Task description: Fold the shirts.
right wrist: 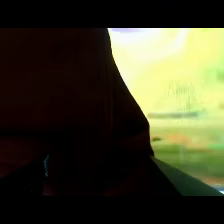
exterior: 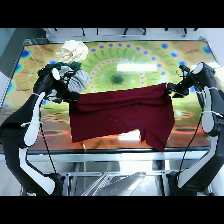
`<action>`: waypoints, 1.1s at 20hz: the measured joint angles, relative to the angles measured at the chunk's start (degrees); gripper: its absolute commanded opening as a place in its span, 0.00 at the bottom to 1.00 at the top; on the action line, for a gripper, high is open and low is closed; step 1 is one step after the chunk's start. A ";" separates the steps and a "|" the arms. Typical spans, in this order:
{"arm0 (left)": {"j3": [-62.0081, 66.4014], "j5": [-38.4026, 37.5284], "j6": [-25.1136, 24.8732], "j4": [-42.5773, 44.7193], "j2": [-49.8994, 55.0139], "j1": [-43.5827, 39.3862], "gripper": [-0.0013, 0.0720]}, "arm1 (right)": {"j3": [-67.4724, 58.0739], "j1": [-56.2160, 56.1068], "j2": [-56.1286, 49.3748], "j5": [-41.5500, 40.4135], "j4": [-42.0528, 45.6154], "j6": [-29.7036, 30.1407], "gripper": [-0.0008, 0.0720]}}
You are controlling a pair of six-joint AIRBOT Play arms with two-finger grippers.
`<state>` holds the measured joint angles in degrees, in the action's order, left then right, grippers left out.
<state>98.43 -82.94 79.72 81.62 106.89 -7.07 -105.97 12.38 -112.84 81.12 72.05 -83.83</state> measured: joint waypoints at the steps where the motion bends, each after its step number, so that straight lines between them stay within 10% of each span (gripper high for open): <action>1: -0.02 -0.76 0.94 -0.07 -0.07 0.02 0.97 | 0.00 0.00 0.35 1.03 0.00 -0.13 0.97; 13: -24.98 -7.06 5.79 -6.64 -22.99 3.58 0.96 | 10.67 3.28 16.85 7.72 -6.16 1.97 0.97; 16: -39.76 -1.88 5.99 -10.14 -30.56 7.82 0.74 | 15.72 3.78 20.72 6.64 -10.03 3.65 0.97; 22: -59.45 8.94 -0.61 -26.25 -36.44 19.50 0.74 | 18.93 4.04 25.18 6.60 -20.24 6.80 0.97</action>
<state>38.98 -74.00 79.11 55.37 70.46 12.43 -87.05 16.43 -87.66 87.72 51.81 -77.03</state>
